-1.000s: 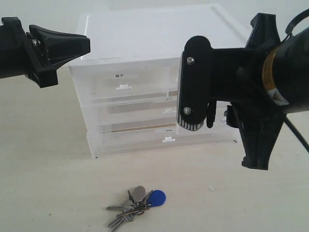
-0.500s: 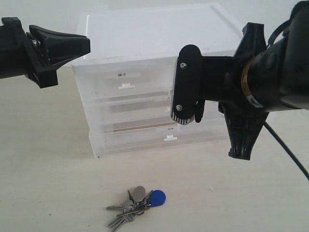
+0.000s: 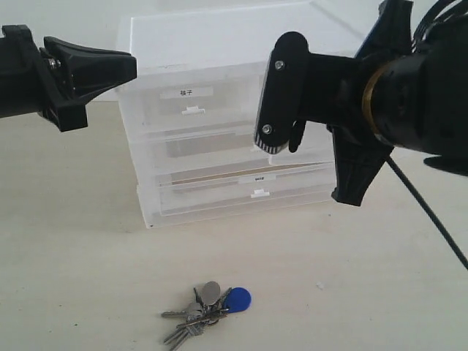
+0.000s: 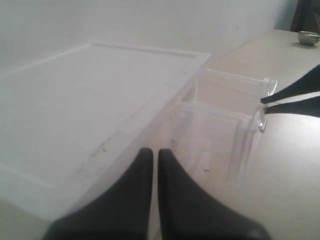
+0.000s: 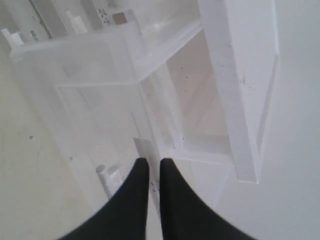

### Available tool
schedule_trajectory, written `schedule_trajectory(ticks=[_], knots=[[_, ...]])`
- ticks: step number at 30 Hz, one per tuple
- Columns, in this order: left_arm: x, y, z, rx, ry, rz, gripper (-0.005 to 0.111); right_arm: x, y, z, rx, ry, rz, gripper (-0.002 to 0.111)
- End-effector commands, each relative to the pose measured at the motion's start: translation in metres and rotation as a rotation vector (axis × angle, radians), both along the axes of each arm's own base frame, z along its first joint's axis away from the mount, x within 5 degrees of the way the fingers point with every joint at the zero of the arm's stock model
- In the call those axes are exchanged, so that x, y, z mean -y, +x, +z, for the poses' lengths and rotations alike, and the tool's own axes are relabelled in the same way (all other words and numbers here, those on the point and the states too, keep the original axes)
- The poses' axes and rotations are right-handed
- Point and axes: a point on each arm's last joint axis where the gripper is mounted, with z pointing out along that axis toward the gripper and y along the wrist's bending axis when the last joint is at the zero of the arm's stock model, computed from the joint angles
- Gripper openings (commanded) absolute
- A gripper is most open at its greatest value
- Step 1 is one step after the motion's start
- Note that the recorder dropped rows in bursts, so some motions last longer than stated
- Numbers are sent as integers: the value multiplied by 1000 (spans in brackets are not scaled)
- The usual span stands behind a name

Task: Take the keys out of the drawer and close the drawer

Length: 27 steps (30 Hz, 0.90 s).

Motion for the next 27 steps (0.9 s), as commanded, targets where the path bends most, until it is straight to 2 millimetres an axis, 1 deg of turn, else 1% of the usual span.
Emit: schedule_trajectory(ticks=[1,4,7,10,11,13,14,16,18,19,21,23,24,25,27], knots=[[-1,1,1,5,0,4,5,-17,-13,6,30,-17,129,0],[0,1,1,5,1,3,5,-21,-14,9,59,-12,166,0],[0,1,1,5,1,3,5,-21,-11,14,119,10,156,0],[-1,2,1,4,3,7,5,-16,-7,22,218,17,88,0],[-1,2,0,0,5,15,5,-10,-3,28,278,45,18,0],[-3,5,1,-37,-43,65,5,8,11,39,387,196,-163,0],[-5,7,1,-62,-65,101,5,20,21,45,398,286,-245,0],[-10,11,-1,-84,-49,169,5,46,45,52,324,426,-367,0],[-18,15,-2,-117,-43,283,5,70,65,55,209,608,-452,0],[-23,17,-3,-141,-49,353,5,82,75,57,161,709,-471,0],[-30,21,-4,-170,-58,454,5,105,91,62,110,851,-492,0],[-37,27,-2,-179,-98,540,5,129,104,63,92,944,-543,0],[-39,31,-1,-188,-101,573,5,141,109,62,87,946,-574,0],[-40,37,1,-198,-96,598,5,149,115,59,67,963,-613,0],[-39,49,1,-222,-95,602,5,160,127,50,11,979,-660,0]])
